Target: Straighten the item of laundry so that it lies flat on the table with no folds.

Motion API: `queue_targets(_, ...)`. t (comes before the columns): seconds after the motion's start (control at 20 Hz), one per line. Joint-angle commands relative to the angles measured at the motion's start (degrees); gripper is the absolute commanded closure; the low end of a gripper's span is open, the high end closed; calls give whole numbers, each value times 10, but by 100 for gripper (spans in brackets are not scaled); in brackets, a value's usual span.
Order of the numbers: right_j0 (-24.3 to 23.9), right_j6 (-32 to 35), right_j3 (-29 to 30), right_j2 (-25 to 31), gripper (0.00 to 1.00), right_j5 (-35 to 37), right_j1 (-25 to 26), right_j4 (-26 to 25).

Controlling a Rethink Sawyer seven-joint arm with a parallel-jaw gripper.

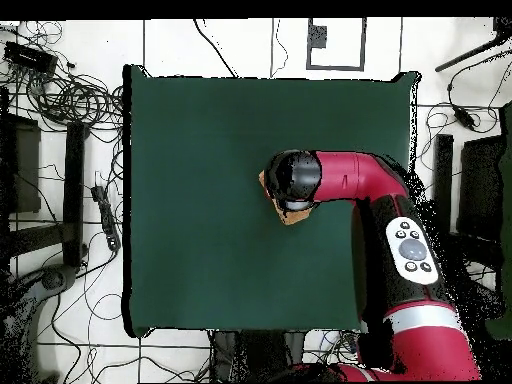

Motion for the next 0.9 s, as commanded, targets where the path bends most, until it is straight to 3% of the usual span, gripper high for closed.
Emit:
queue_targets(0.05, 27, -25, -1, 50, 0, 1, 11, -6)
queue_targets(0.9, 23, -24, -4, 52, 0, -17, 20, -9)
